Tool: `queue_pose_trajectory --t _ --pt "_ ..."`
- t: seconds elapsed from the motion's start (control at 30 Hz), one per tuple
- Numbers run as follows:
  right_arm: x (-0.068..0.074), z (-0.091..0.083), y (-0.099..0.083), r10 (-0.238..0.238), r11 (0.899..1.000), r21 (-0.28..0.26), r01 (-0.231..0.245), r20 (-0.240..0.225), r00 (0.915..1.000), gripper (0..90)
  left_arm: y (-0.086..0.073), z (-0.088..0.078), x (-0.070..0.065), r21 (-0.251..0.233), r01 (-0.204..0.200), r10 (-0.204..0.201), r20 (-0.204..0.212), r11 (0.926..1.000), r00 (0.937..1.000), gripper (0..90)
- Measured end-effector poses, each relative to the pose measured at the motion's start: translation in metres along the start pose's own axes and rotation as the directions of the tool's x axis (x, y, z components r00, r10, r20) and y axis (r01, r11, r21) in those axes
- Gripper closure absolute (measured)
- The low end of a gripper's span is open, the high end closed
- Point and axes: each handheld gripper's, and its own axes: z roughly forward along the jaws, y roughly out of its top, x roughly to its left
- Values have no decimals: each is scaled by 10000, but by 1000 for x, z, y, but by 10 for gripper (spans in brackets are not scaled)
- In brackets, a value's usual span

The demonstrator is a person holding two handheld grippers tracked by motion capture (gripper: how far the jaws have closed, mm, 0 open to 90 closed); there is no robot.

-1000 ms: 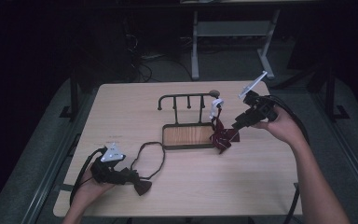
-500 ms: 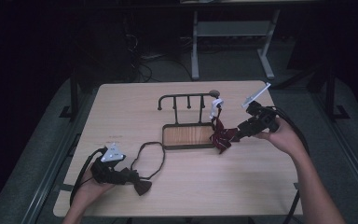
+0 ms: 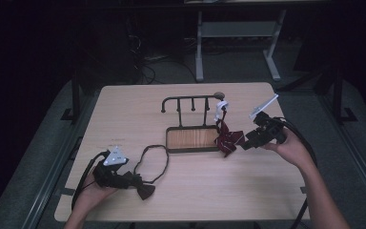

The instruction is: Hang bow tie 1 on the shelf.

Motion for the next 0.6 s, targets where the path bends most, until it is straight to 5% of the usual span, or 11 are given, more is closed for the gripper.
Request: queue_pose_trajectory --t 0.6 --pt "10 7 -23 20 9997 -227 -16 167 9999 371 0 1 -1 -41 17 -17 -2 10000 10000 271"
